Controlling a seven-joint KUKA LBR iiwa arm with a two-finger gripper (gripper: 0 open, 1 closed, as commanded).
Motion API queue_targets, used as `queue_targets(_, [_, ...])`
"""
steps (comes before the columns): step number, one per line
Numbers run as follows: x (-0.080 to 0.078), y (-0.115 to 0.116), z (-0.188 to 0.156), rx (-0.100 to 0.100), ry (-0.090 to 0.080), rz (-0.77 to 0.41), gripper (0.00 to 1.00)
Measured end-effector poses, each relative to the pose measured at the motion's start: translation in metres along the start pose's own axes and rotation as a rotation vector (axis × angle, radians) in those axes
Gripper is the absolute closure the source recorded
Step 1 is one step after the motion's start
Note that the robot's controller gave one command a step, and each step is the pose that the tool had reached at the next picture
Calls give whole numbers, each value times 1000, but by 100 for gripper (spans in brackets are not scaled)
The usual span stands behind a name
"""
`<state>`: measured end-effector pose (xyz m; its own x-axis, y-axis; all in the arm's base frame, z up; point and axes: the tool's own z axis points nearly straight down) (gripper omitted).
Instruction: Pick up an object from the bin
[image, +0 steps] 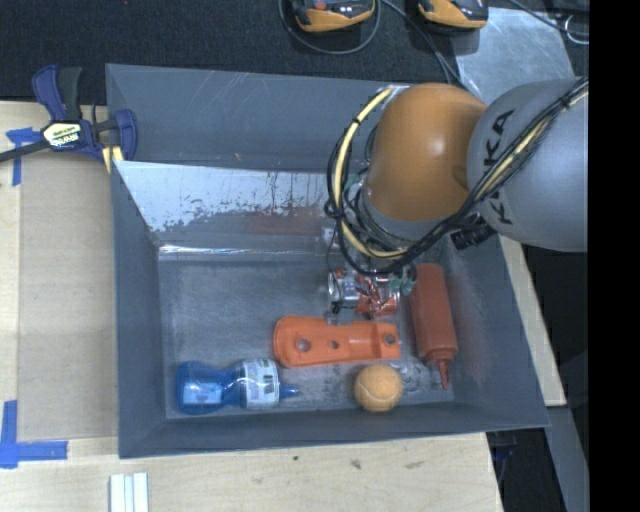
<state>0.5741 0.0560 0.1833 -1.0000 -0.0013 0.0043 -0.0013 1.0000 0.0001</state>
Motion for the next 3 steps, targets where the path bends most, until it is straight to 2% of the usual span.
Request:
queue_targets(1, [-1,0,-5,0,-8,2,0])
queue_targets(2, [30,-34,58,1,4,-96,0])
queue_targets(3, [32,-39,77,0,-10,-113,100])
